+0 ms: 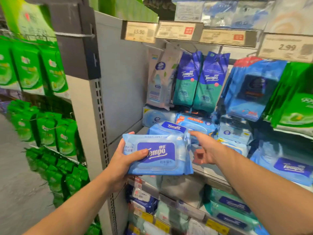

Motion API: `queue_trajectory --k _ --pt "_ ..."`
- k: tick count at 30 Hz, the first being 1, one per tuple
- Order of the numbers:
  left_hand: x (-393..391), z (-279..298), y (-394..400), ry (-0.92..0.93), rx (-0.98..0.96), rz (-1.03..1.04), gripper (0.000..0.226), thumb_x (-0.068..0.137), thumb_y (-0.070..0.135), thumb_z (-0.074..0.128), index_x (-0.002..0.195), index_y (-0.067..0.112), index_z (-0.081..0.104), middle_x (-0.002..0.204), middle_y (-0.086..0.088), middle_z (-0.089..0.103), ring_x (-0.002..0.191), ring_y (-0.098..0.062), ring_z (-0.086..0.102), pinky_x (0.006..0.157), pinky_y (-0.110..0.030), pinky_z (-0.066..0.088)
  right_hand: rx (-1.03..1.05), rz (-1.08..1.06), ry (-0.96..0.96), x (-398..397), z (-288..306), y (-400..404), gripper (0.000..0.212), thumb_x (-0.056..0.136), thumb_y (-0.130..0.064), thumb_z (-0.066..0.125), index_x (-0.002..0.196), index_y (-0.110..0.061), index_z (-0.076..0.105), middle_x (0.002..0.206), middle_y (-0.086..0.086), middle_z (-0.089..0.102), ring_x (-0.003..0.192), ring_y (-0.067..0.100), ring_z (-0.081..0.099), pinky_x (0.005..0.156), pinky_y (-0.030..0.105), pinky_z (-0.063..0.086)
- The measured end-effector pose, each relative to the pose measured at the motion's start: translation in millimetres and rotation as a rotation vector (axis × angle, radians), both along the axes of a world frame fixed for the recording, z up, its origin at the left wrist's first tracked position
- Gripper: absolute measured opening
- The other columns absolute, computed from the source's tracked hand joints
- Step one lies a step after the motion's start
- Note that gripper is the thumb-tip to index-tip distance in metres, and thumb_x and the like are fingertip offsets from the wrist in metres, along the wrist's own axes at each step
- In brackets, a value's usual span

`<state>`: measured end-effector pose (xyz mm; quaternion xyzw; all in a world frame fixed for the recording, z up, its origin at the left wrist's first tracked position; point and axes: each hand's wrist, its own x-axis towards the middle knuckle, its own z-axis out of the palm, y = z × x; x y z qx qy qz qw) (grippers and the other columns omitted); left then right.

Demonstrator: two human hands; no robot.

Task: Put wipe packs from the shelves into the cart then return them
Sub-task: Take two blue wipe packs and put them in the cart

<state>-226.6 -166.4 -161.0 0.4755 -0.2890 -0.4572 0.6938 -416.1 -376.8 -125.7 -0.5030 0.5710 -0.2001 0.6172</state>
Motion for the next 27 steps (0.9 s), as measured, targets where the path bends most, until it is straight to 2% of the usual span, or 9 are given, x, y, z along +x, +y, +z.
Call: queue_trajectory --k 2,4,8,11,13,15,19,23,27 --pt "9 -3 3 0.000 0.002 -0.021 0.098 0.053 0.021 0.091 0.137 0.035 0.042 0.119 -0.018 0.070 0.102 -0.037 0.070 0.094 -0.058 0.053 0.046 0.037 0.014 18 -2 0 0.049 0.064 -0.058 0.078 0.095 -0.022 0.063 0.087 0.008 0.062 0.077 0.027 0.060 0.081 0.043 0.052" --pt "15 -5 5 0.000 0.011 -0.037 0.097 0.053 0.020 0.091 0.135 0.037 0.042 0.117 -0.018 0.071 0.104 -0.038 0.070 0.091 -0.055 0.055 0.076 0.062 0.023 35 1 1 0.061 0.057 -0.055 0.085 0.099 -0.015 0.068 0.100 0.012 0.073 0.096 0.033 0.070 0.095 0.050 0.051" --pt "23 -11 7 0.011 0.019 -0.055 0.096 0.050 0.021 0.092 0.132 0.039 0.044 0.113 -0.017 0.073 0.099 -0.035 0.072 0.084 -0.049 0.059 0.101 0.058 0.116 58 7 4 0.056 0.062 -0.039 0.089 0.102 -0.009 0.065 0.110 0.012 0.073 0.106 0.033 0.068 0.101 0.049 0.048" --pt "32 -18 9 0.024 0.017 -0.061 0.096 0.049 0.019 0.092 0.131 0.037 0.045 0.114 -0.017 0.073 0.099 -0.035 0.072 0.085 -0.049 0.059 0.119 0.022 0.162 60 4 -4 0.074 0.052 -0.041 0.093 0.116 -0.015 0.065 0.108 0.007 0.074 0.100 0.025 0.070 0.093 0.038 0.054" --pt "37 -22 11 0.024 0.014 -0.061 0.097 0.049 0.019 0.092 0.132 0.034 0.046 0.115 -0.017 0.072 0.099 -0.035 0.071 0.085 -0.049 0.059 0.123 0.001 0.183 61 3 -9 0.071 0.049 -0.047 0.093 0.108 -0.021 0.064 0.090 0.004 0.070 0.081 0.020 0.067 0.068 0.027 0.055" --pt "40 -26 12 0.026 0.005 -0.064 0.093 0.051 0.015 0.091 0.132 0.030 0.047 0.115 -0.018 0.072 0.098 -0.035 0.072 0.080 -0.046 0.060 0.120 -0.025 0.197 62 8 -3 0.057 0.054 -0.049 0.091 0.094 -0.020 0.062 0.074 0.003 0.063 0.068 0.017 0.058 0.050 0.022 0.047" --pt "47 -33 16 0.044 0.017 -0.055 0.089 0.058 0.009 0.088 0.133 0.031 0.046 0.115 -0.019 0.072 0.099 -0.037 0.071 0.079 -0.047 0.061 0.126 -0.048 0.187 63 15 3 0.046 0.063 -0.048 0.087 0.078 -0.018 0.057 0.045 0.003 0.055 0.055 0.015 0.051 0.047 0.020 0.042" --pt "55 -36 21 0.060 0.022 -0.057 0.092 0.058 0.009 0.087 0.136 0.033 0.043 0.115 -0.020 0.072 0.096 -0.036 0.072 0.075 -0.045 0.061 0.158 -0.115 0.144 62 15 2 0.052 0.057 -0.046 0.090 0.082 -0.018 0.054 0.067 0.003 0.050 0.062 0.016 0.047 0.049 0.019 0.033" --pt "61 -38 29 0.055 0.027 -0.063 0.100 0.051 0.015 0.090 0.137 0.032 0.042 0.115 -0.020 0.072 0.096 -0.036 0.072 0.075 -0.044 0.061 0.193 -0.186 0.090 59 11 0 0.051 0.053 -0.051 0.090 0.073 -0.016 0.058 0.056 0.004 0.060 0.060 0.021 0.056 0.051 0.021 0.039"
